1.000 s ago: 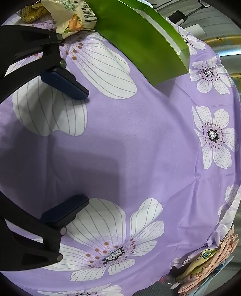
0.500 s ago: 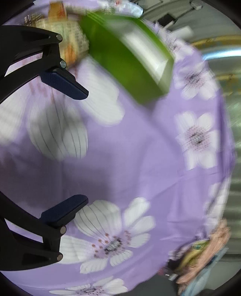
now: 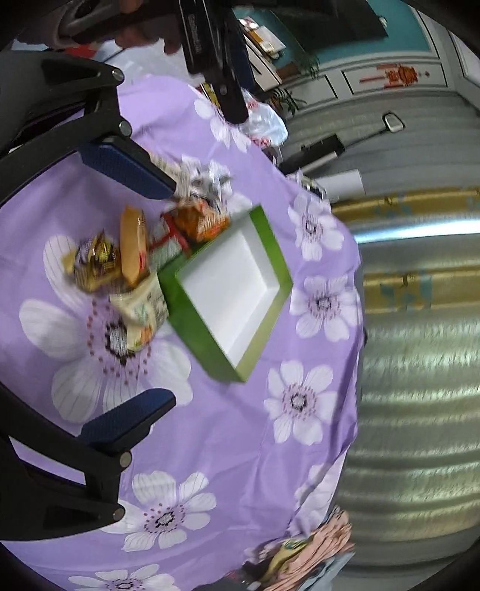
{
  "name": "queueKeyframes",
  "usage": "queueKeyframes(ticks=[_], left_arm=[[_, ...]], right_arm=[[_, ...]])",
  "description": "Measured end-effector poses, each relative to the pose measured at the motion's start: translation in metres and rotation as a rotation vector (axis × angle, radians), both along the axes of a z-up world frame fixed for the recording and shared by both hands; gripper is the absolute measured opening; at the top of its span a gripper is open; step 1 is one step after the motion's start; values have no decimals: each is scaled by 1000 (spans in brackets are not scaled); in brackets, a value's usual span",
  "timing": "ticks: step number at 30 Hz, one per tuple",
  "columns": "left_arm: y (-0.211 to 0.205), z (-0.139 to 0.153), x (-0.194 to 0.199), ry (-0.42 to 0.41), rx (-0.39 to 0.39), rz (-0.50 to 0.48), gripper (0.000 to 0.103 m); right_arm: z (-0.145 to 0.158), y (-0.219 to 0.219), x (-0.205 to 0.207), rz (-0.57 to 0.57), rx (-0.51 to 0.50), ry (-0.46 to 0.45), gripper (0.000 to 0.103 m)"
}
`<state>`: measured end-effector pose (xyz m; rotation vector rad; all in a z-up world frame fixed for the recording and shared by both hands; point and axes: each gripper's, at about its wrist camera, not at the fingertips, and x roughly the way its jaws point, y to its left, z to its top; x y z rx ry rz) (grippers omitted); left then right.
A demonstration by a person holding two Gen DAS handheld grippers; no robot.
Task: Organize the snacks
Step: 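Move the left tool toward the snacks beside the green box, then grasp the dark black-sesame snack with the left tool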
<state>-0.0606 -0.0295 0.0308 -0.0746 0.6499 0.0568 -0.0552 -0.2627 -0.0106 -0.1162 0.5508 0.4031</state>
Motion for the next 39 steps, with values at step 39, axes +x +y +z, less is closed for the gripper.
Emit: queueKeyframes(ticks=[39], left_arm=[[-32, -99, 10, 354, -398, -294, 101]], right_arm=[[-80, 1, -14, 61, -8, 209, 100]])
